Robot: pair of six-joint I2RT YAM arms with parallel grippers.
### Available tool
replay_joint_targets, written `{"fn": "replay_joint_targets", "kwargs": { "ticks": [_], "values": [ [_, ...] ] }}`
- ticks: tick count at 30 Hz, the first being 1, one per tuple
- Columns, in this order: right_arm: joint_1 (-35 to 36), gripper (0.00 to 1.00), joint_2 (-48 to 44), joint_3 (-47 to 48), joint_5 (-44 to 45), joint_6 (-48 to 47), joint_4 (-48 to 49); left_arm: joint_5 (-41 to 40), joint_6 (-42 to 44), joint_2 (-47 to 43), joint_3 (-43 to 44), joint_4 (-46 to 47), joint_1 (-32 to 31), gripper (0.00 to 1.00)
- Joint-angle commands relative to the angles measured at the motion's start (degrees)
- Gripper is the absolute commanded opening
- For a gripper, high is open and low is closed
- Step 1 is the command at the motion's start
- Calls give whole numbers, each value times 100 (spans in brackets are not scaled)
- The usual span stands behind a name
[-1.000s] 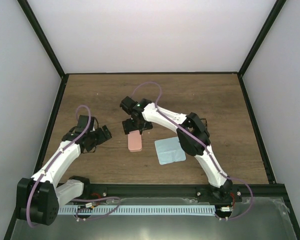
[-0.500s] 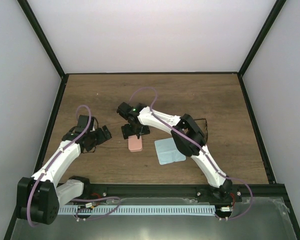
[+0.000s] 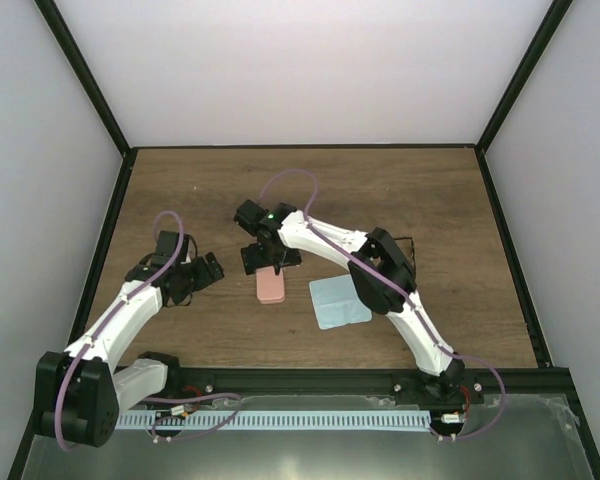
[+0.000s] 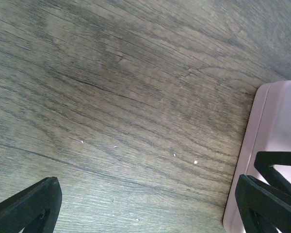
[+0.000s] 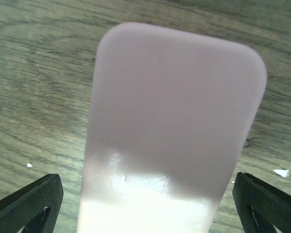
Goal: Organize the sunglasses
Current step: Pick up the sunglasses case from the center of the board.
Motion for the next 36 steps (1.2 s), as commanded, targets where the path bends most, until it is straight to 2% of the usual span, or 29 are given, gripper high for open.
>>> {"fn": "replay_joint_targets", "kwargs": {
  "ticks": [1, 11, 19, 25, 31, 36],
  "values": [
    [38, 98, -321, 21, 63, 98, -1, 94, 52, 33, -44, 75, 40, 100],
    [38, 97, -290, -225, -20, 116, 115, 129, 62, 14, -44, 72, 38, 100],
    [38, 91, -284, -176, -10, 118, 133, 147, 79, 44, -50, 87, 37, 100],
    [38, 72, -316, -175, -27, 112, 121, 144, 97, 87, -44, 102, 37, 100],
    [39, 72, -562, -343, -106, 83, 264, 249, 129, 19, -78, 183, 37, 100],
    [-87, 71, -1050, -532, -855, -62, 557, 889, 234, -88, -225, 647, 34, 100]
  ]
}}
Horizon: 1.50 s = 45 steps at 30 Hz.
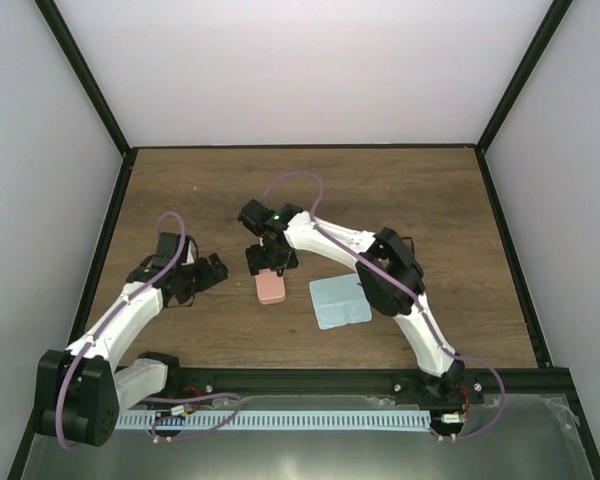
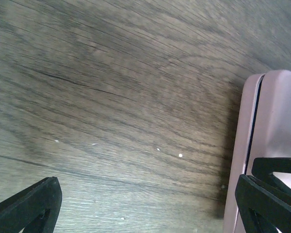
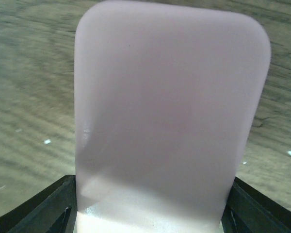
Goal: Organize the sunglasses
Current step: Pick up the sunglasses case from the center of the board, then open the sunglasses case.
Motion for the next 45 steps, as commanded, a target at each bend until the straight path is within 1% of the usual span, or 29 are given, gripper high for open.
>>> {"fn": "replay_joint_targets", "kwargs": {
  "ticks": [1, 4, 6, 8, 13, 16, 21, 26, 35, 41, 45],
  "values": [
    [-161, 71, -874, -278, -807, -109, 525, 791, 149, -164, -136, 537, 27, 100],
    [-544, 72, -1586, -1117, -1740, -83, 1296, 1625, 36, -315, -173, 1040, 2, 100],
    [-807, 72, -1966, -1665, -2348, -150, 1851, 2297, -220, -467, -318, 1674, -29, 100],
    [-961, 71, -2215, -1979, -2599, -321, 2130, 2700, -459, -569, -443, 2213, -71, 99],
    [-1184, 72, -2552, -2395, -3622, -464, 2663, 3099, -679, -536, -436, 2752, -123, 100],
    [-1226, 72, -2580, -2420, -4003, -429, 2781, 3371, -775, -457, -399, 3027, -171, 99],
    [-1338, 73, -2686, -2574, -4513, -229, 3192, 3419, -686, -294, -313, 3043, -293, 99],
    [-1473, 73, -2771, -2632, -4823, -77, 3432, 3215, -718, -277, -403, 3030, -384, 99],
    [-1623, 73, -2802, -2697, -5060, -39, 3545, 3023, -859, -436, -539, 3065, -459, 99],
    [-1630, 73, -2811, -2755, -5205, -48, 3617, 2887, -874, -292, -633, 3045, -554, 100],
    [-1639, 73, -2950, -2873, -5382, 47, 3834, 2592, -840, -179, -705, 2923, -606, 100]
  ]
}}
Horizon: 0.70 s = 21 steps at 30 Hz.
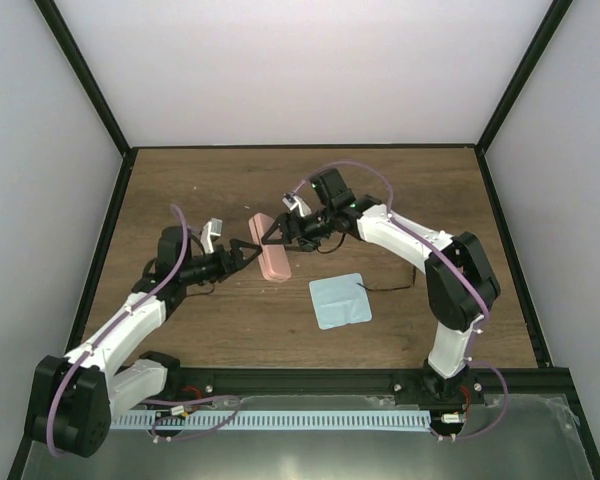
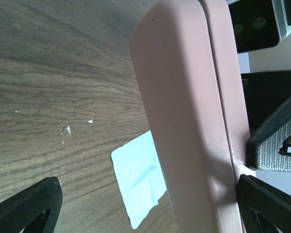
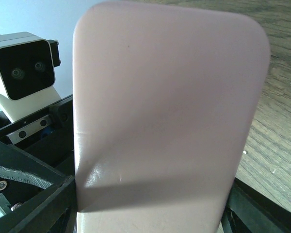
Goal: Organize the sunglasses
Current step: Open the sunglasses case.
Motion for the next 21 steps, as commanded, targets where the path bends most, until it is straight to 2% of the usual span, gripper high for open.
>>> {"fn": "replay_joint_targets", "kwargs": {
  "ticks": [1, 13, 18, 21],
  "values": [
    [-15, 73, -458, 17, -705, 158, 586, -474, 85, 186, -207, -325, -80, 99],
    [-128, 73, -557, -408, -836, 198, 767, -872, 94, 90, -382, -507, -80, 100],
    [-127, 73, -337, -702, -673, 76, 818, -1535, 168, -326, 451, -1323, -75, 100],
    [-129, 74, -105, -860, -735, 25, 985, -1891, 347, -212, 957, -1830, -71, 99]
  ]
}}
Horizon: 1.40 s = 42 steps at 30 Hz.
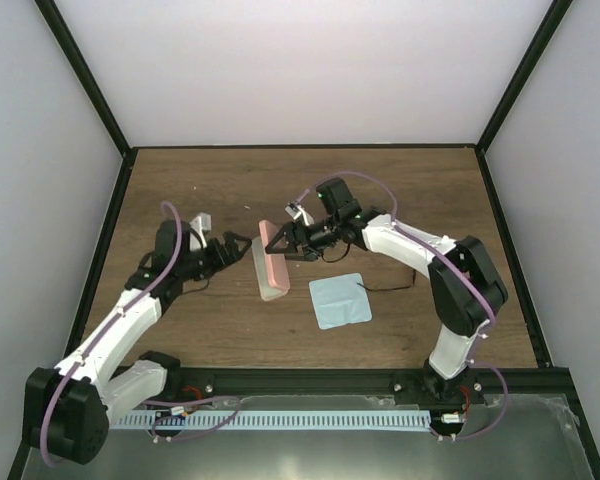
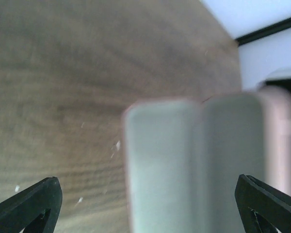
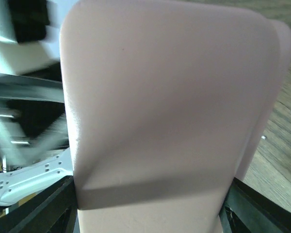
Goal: Organize the sunglasses
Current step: Open the sunglasses case, then place the sunglasses case at the center of the board.
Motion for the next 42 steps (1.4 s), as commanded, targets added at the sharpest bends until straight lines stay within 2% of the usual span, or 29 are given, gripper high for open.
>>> {"fn": "replay_joint_targets", "kwargs": {
  "ticks": [1, 7, 13, 18, 24, 27, 32, 38, 42],
  "values": [
    [-29, 75, 374, -121, -228, -126, 329, -682, 409, 103, 823, -774, -14, 99],
    [-29, 79, 1002, -22, -256, -350, 467, -1136, 819, 994, 1024, -1340, -14, 97],
    [-37, 93, 1583, 372, -197, -701, 81, -1238, 1156, 1510, 1054, -1308, -14, 96],
    [-44, 98, 1674, 424, -10, -853, -138, -1262, 1501, 1929, 1229, -1331, -14, 97],
    [-42, 100, 1557, 613, 707, -1201, -786, -1109, 1902, 2364, 1395, -1170, -23, 96],
    [-44, 100, 1432, 627, 995, -1277, -950, -1023, 2178, 2737, 1600, -1115, -27, 89],
    [-46, 100, 1243, 652, 1430, -1331, -1194, -1065, 2663, 3377, 2013, -1057, -55, 71],
    [-46, 100, 1009, 734, 1880, -1441, -1461, -1154, 3257, 3960, 2493, -1116, -136, 64],
    [-91, 100, 824, 762, 2014, -1468, -1587, -933, 3733, 4297, 2691, -1207, -153, 60]
  ]
}}
